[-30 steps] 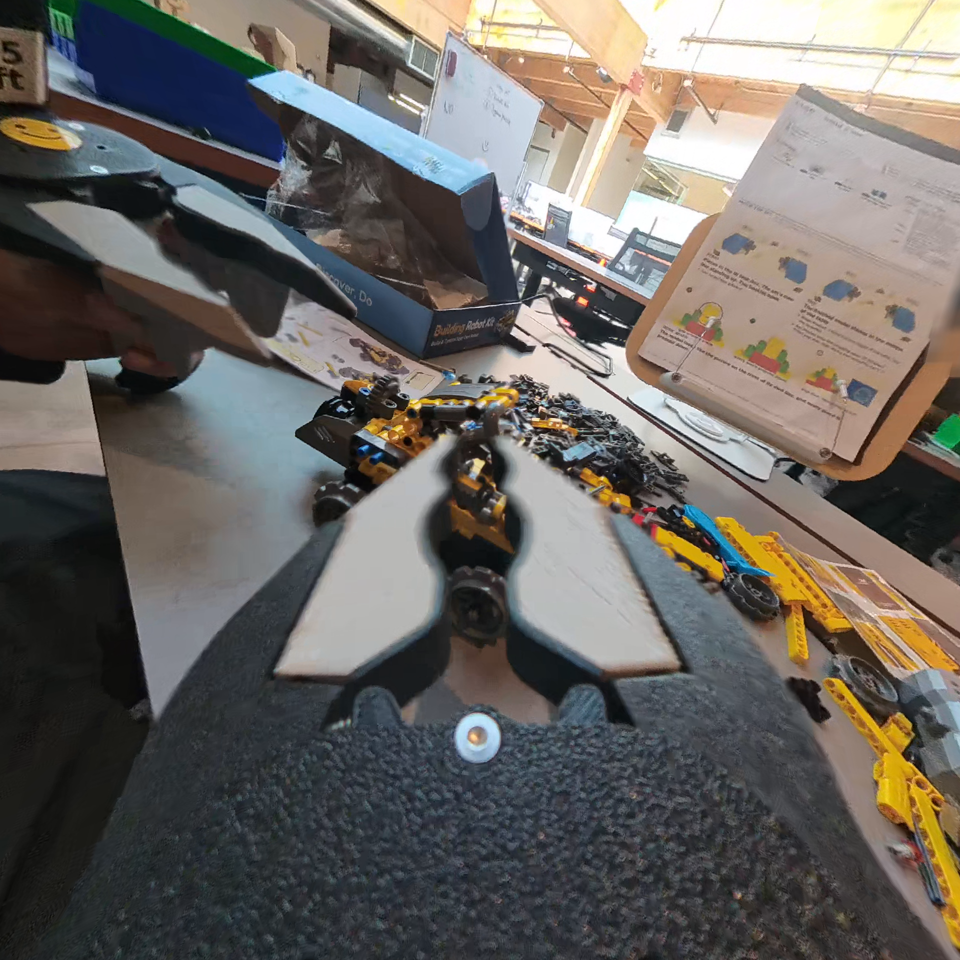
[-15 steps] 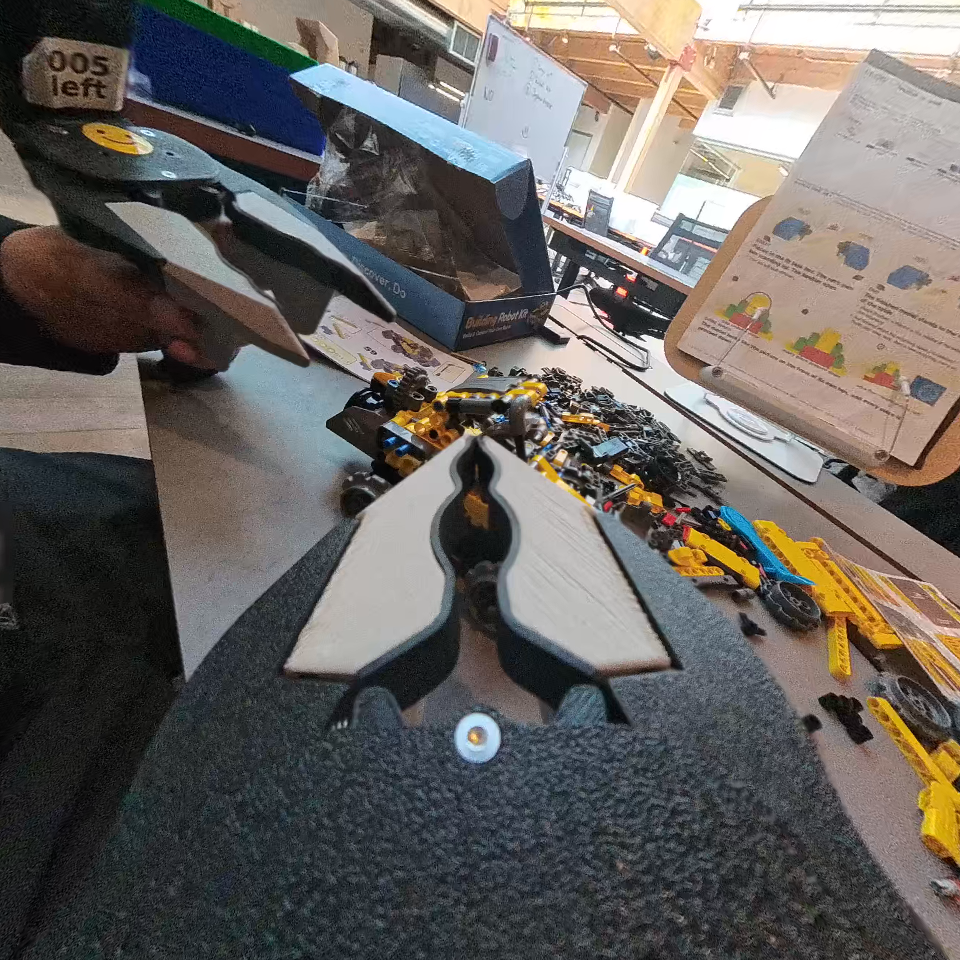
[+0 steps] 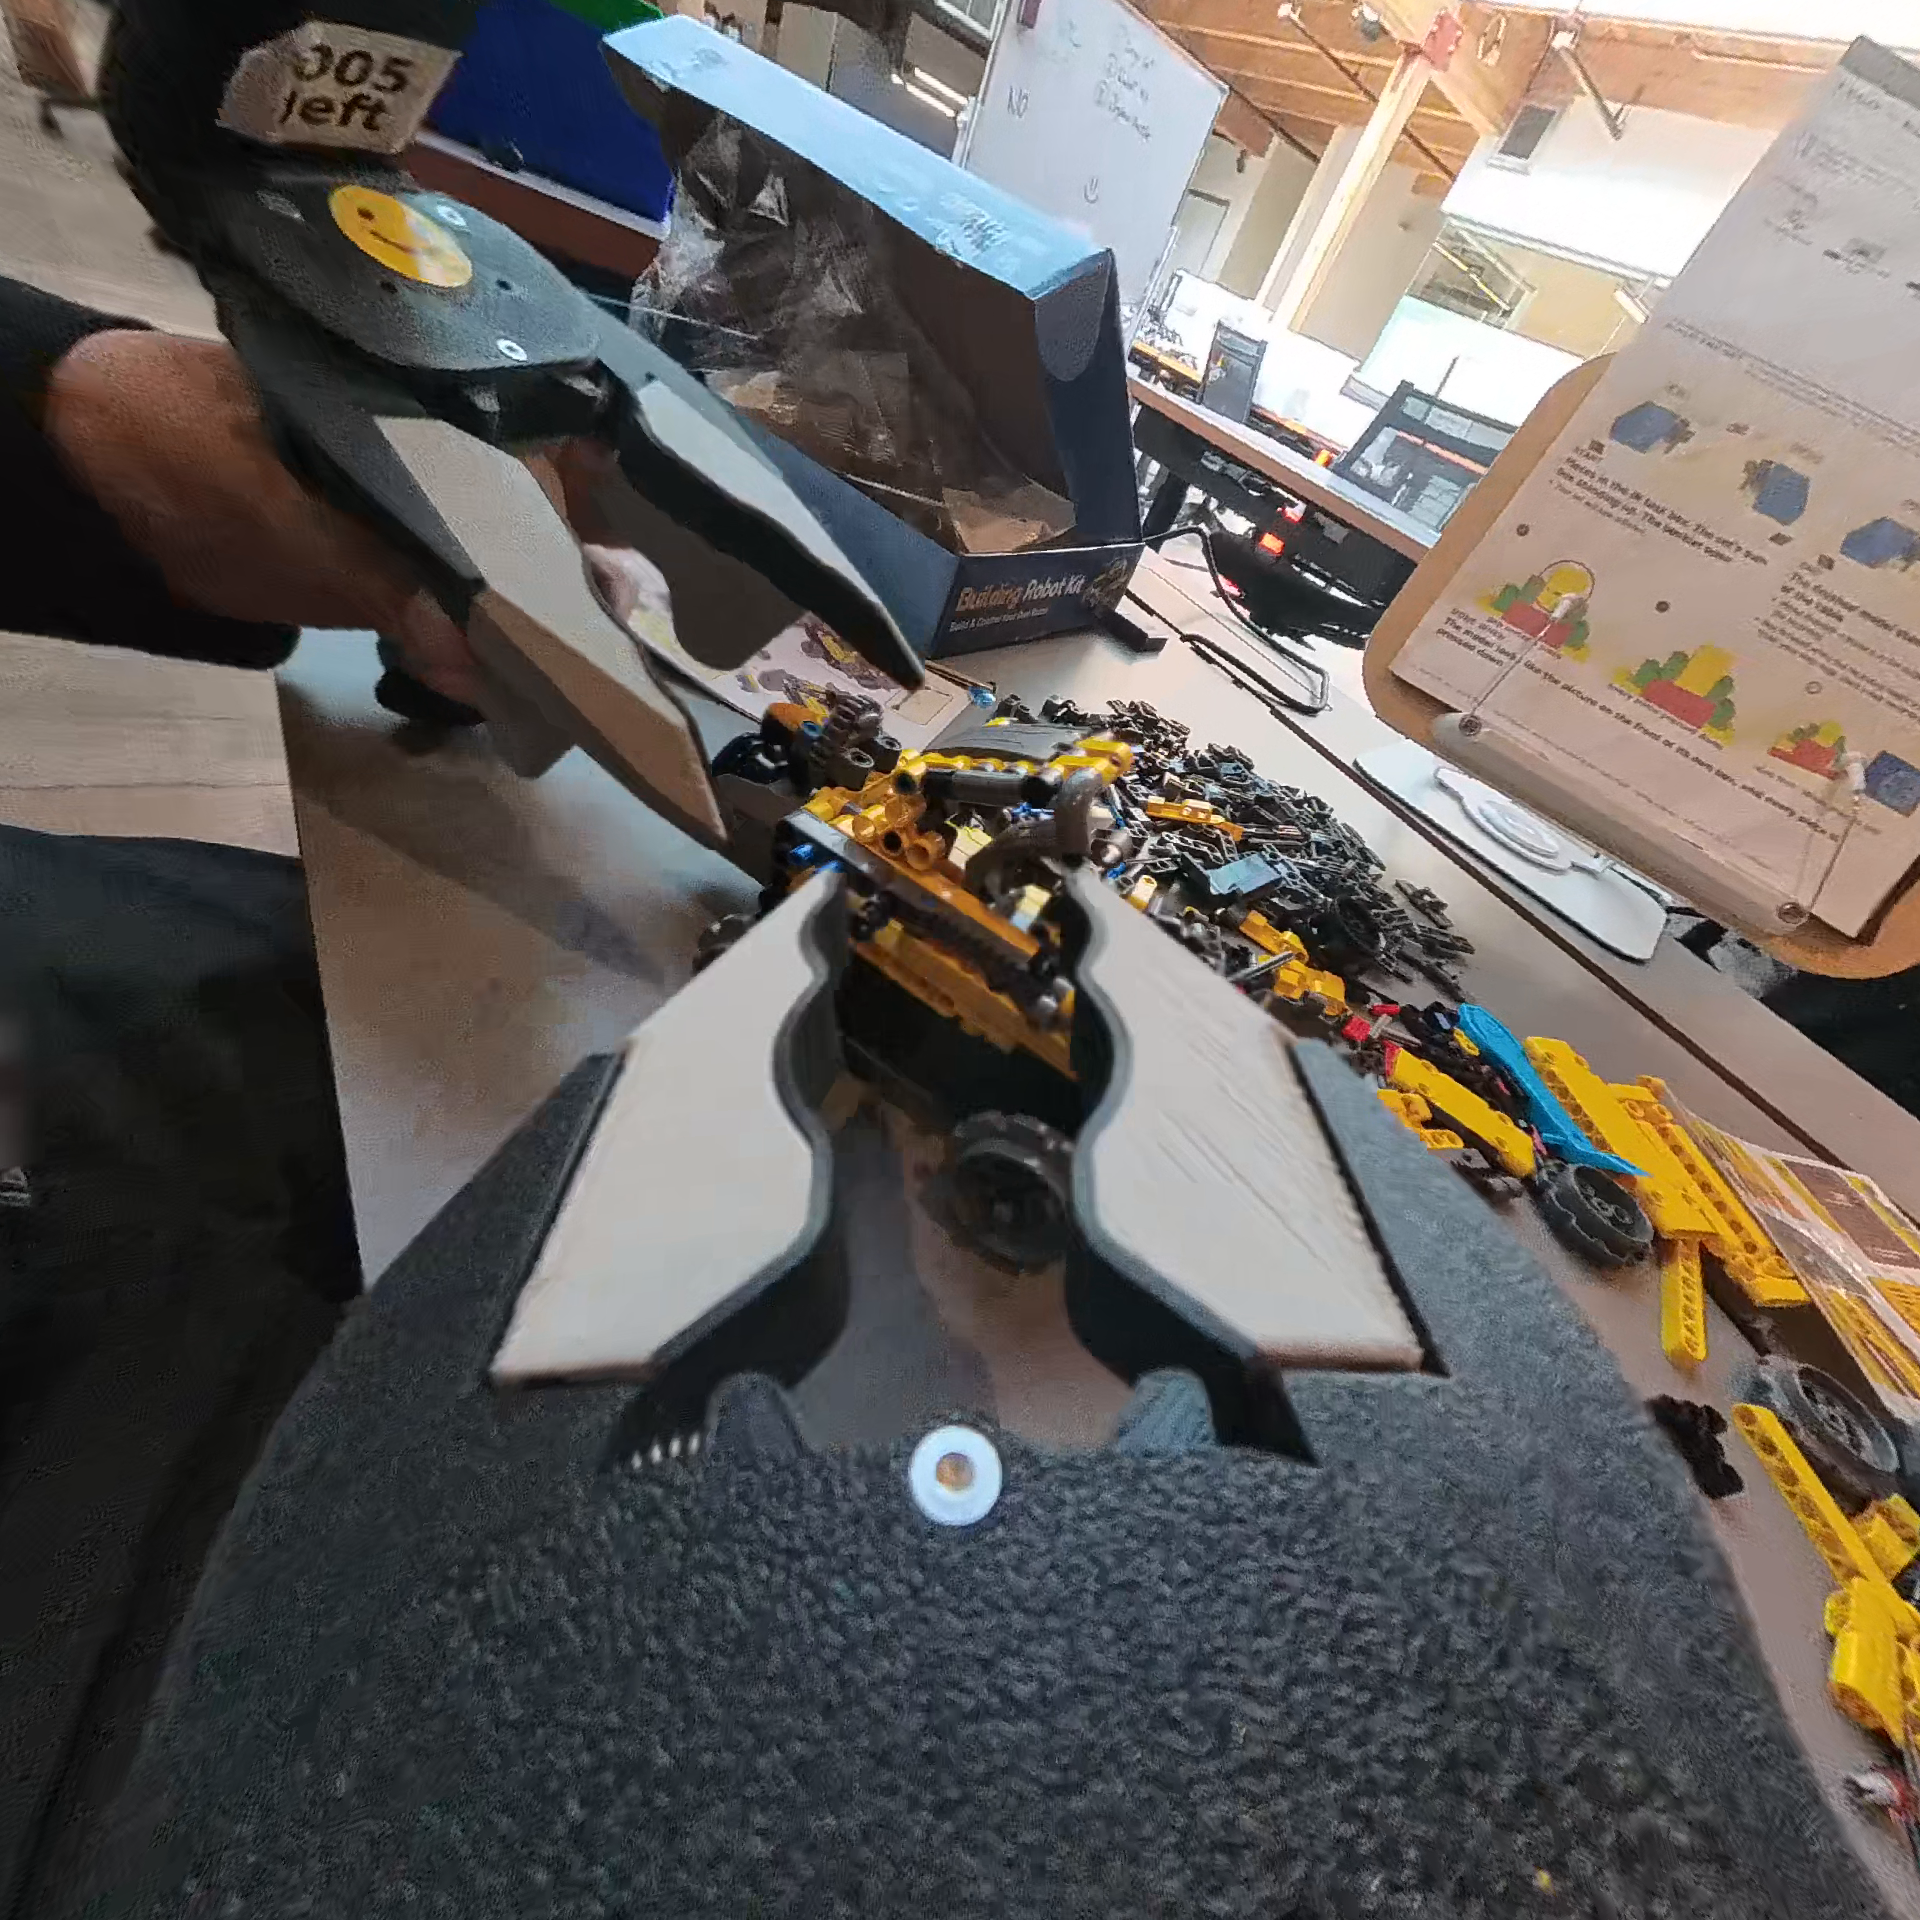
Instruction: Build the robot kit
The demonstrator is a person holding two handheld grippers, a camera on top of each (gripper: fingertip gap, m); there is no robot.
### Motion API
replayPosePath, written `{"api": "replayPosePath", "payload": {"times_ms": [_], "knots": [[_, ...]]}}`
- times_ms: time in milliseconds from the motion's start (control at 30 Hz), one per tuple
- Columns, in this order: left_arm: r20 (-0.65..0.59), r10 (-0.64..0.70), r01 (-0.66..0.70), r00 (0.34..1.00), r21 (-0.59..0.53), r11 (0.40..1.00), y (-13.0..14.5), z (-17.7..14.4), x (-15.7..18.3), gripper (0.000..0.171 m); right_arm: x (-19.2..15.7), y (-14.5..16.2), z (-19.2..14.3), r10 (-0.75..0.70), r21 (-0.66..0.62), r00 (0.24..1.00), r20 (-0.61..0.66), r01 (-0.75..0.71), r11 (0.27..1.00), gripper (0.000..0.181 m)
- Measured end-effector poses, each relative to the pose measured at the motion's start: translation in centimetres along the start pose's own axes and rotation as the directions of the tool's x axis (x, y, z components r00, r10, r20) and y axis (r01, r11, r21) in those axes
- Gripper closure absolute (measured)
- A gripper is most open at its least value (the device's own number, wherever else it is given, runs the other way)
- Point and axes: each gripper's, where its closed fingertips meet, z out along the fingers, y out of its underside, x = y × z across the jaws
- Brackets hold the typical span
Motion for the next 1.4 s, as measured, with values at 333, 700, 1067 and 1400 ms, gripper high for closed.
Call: {"api": "replayPosePath", "payload": {"times_ms": [333, 700, 1067, 1400], "knots": [[-0.063, 0.019, -0.027, 0.998, -0.123, 0.992, 1.0, 2.7, -0.2, 0.098, -1.2, 0.5, 0.4, -0.114, -0.035, 0.994, 0.0, 0.114, 0.993, 0.153], [-0.228, 0.056, -0.093, 0.972, -0.153, 0.984, 2.0, -0.4, 1.4, 0.106, -0.6, -0.8, -0.8, -0.083, 0.064, 0.996, -0.042, 0.086, 0.994, 0.166], [-0.345, 0.029, -0.048, 0.938, -0.049, 0.998, 2.1, -2.6, 2.3, 0.094, 5.3, -2.8, -4.9, 0.354, 0.367, 0.935, -0.006, -0.328, 0.871, 0.173], [-0.29, 0.042, -0.067, 0.956, -0.077, 0.995, 2.1, -3.2, 1.8, 0.109, 6.1, -2.9, -5.7, 0.469, 0.405, 0.88, 0.077, -0.458, 0.792, 0.158]]}}
